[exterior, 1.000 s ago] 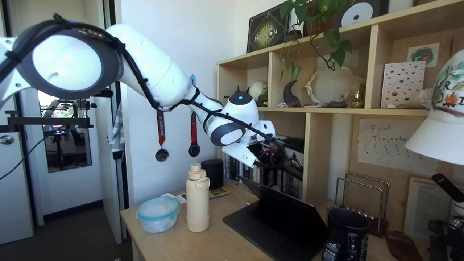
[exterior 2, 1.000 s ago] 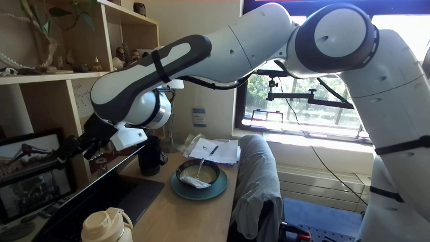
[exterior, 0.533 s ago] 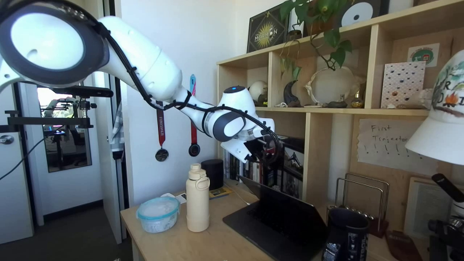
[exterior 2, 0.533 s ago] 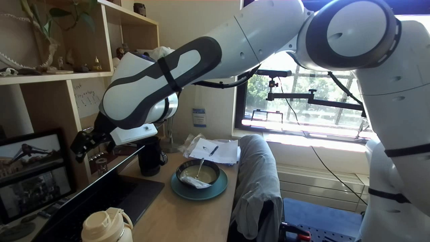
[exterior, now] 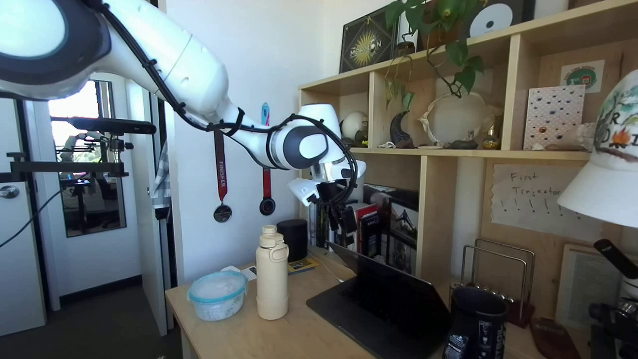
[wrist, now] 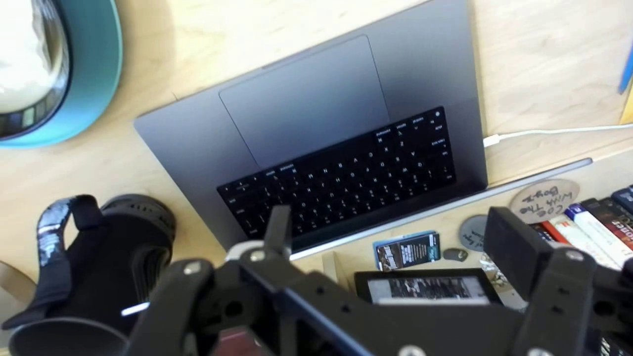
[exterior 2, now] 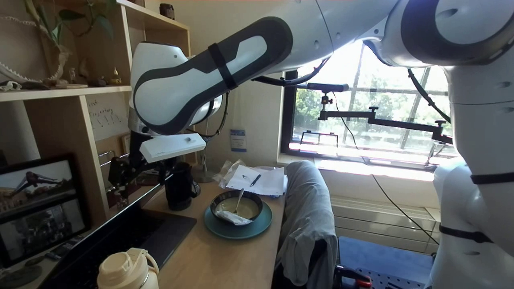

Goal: Open the MacBook that is on the table.

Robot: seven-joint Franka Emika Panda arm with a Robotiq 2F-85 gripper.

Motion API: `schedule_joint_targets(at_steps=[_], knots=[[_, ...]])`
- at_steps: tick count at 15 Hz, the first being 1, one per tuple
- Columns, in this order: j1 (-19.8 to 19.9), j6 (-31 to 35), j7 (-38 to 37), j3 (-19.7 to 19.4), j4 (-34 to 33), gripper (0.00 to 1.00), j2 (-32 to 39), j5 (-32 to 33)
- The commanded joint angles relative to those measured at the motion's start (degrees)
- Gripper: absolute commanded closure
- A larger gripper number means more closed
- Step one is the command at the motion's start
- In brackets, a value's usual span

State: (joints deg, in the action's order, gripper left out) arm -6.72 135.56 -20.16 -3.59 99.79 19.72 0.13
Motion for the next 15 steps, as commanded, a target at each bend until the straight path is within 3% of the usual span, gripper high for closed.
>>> schedule_joint_targets(at_steps=[1,9,15], knots=[[-0.10,-2.95,-2.70,0.19,1.36,0.00,-0.40,1.58],[0.24,1.98,-0.82,0.31,0.88,0.00,5.84,0.97],[-0.79,11.38,-0.17,-0.37,-0.60,0.00,10.50,2.21]])
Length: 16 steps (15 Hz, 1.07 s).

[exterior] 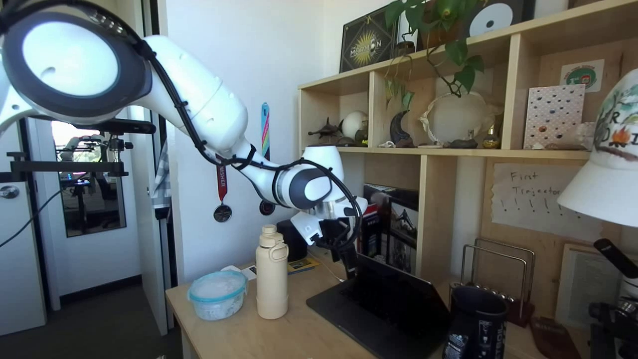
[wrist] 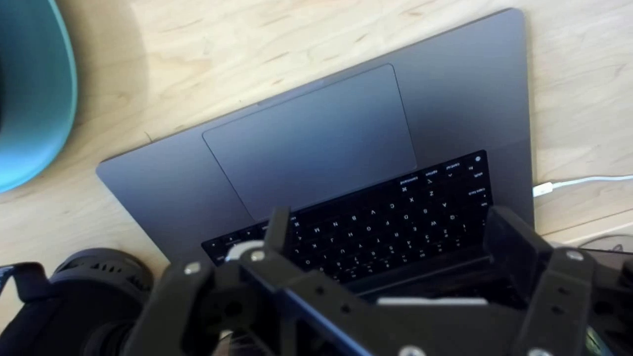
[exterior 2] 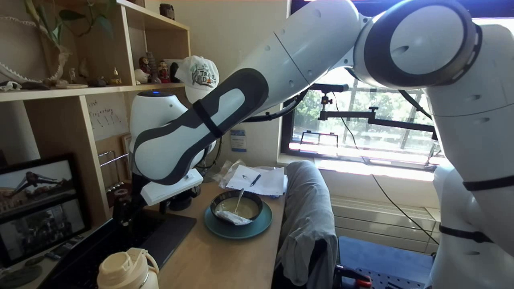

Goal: Open the MacBook that is on the table.

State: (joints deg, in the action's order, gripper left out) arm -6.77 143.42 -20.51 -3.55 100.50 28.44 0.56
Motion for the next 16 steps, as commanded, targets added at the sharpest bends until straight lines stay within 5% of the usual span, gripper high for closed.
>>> schedule_joint_targets(at_steps=[1,16], knots=[[-1.00,4.94,0.09,-0.60,-1.62,0.00,2.44,2.34],[-3.44,15.30,1.25,-2.67,-6.44,0.00,6.68,3.18]])
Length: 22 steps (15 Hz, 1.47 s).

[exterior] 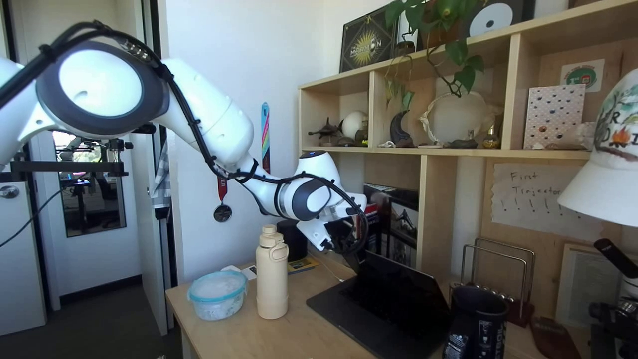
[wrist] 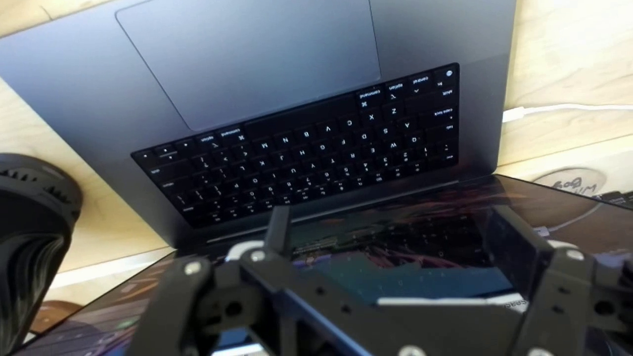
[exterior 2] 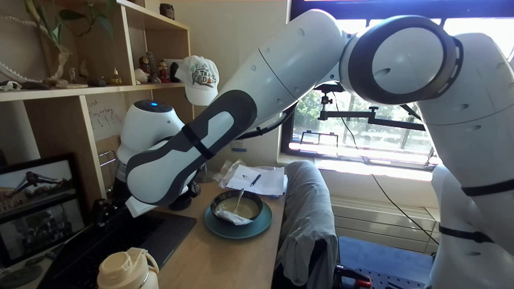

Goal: Open the MacBook that is on the table.

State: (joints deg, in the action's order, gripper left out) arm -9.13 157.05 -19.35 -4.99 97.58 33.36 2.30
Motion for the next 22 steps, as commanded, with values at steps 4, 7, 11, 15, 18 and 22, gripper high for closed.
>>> schedule_joint_targets(at_steps=[4,7,11,15,18,22], knots=[[-1.16,1.18,0.91,-1.18,-6.67,0.00,3.23,2.29],[-1.32,1.10,1.36,-1.37,-9.23,0.00,4.25,2.94],[-1.69,2.18,1.61,-1.96,-12.36,0.00,5.79,3.20],[-2.03,4.24,1.41,-2.33,-14.57,0.00,7.17,2.95],[-3.02,6.43,1.05,-3.65,-15.92,0.00,8.25,3.27],[-3.40,8.72,2.00,-3.97,-16.76,0.00,8.97,2.79]])
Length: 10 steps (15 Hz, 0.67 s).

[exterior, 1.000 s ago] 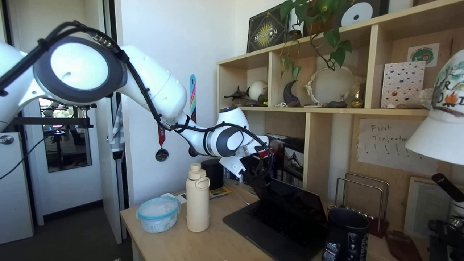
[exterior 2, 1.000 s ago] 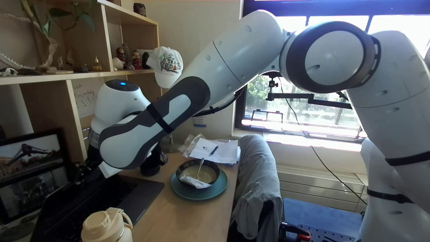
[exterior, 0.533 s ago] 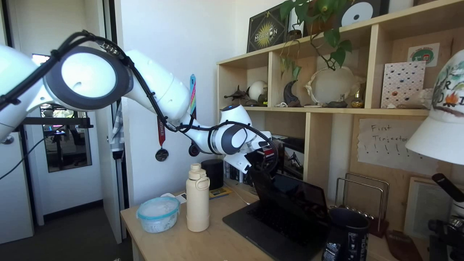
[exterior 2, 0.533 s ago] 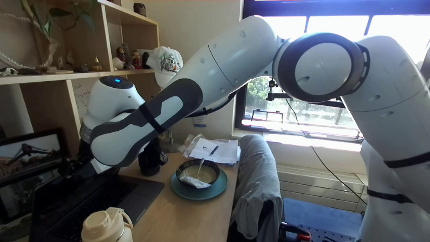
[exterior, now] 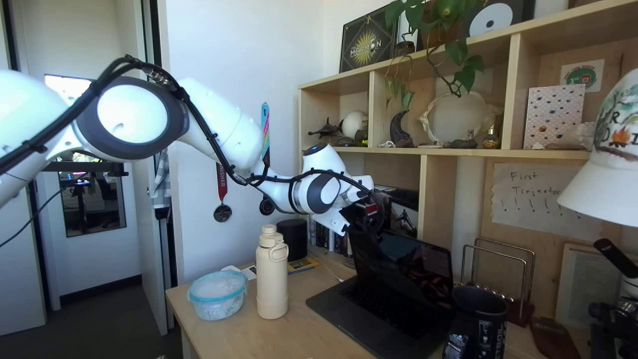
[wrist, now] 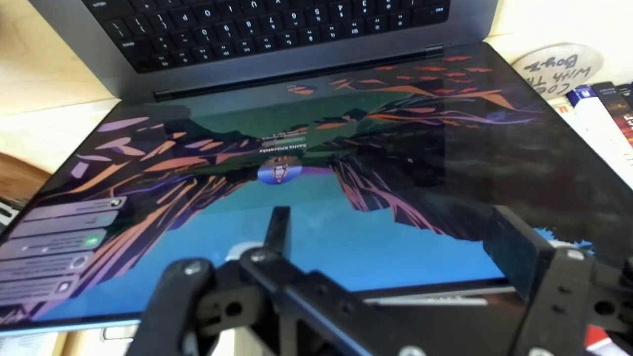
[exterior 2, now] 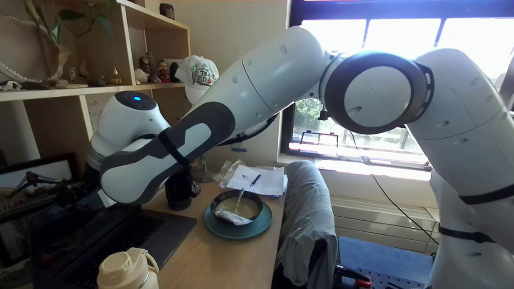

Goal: Open the MacBook that is on the table.

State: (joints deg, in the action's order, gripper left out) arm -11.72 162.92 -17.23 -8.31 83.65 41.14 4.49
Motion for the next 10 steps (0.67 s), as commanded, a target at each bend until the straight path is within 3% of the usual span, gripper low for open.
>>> schedule_joint_targets(at_steps=[1,6,10], knots=[[-0.98,3.51,-0.12,-0.87,-2.70,0.00,1.21,0.59],[-2.07,7.41,-0.76,-1.94,-0.44,0.00,-0.05,0.26],[-3.00,4.90,-1.00,-2.46,4.70,0.00,-5.06,-0.16]])
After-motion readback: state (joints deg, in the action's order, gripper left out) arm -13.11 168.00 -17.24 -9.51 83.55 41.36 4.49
